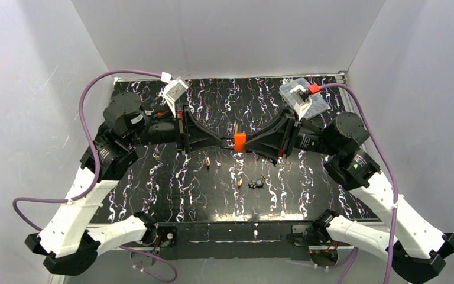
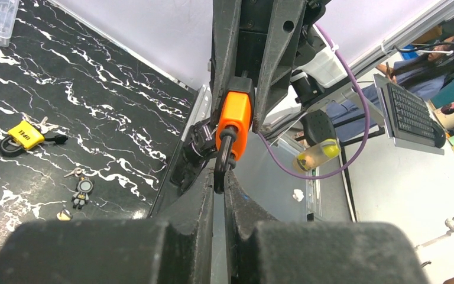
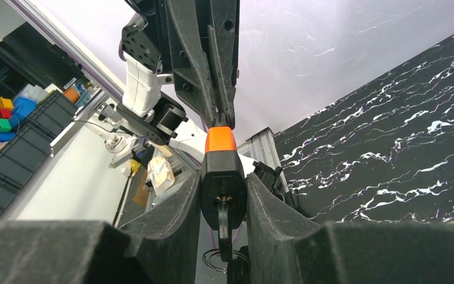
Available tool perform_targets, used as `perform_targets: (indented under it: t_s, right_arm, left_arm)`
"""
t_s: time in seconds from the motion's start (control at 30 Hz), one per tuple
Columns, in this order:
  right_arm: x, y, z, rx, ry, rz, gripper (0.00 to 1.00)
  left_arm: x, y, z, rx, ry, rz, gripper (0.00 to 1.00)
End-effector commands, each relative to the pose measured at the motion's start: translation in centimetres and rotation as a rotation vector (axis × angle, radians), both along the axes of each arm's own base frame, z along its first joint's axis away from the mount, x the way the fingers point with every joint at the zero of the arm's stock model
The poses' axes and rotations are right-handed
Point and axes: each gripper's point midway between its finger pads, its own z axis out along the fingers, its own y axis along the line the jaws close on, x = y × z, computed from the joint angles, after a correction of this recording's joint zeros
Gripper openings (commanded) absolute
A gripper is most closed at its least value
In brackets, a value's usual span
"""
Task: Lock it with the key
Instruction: Lock the lock.
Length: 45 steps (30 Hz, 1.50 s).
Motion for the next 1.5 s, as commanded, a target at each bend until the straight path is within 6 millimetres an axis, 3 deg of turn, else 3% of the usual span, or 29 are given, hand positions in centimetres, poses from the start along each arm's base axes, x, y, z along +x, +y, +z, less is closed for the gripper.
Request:
perform_targets:
  t_s: [0.0, 0.57, 1.47]
  right_arm:
    - [-0.7, 0.3, 2.0, 0.061, -0.055, 0.024, 0.01]
    - [-0.5, 1.8, 0.4, 0.009, -0.038, 0.032, 0.01]
    - [-0.6, 2.2, 0.2, -0.003, -0.045, 0.032, 0.01]
  left_arm:
    - [0.4, -1.1, -0.2, 0.008, -0.015, -0.015, 0.00]
    - [0.1, -2.4, 0.0, 0.009, -0.020, -0.034, 0.00]
    - [-0.4, -2.6, 0.2, 0.006, -0.022, -0.049, 0.00]
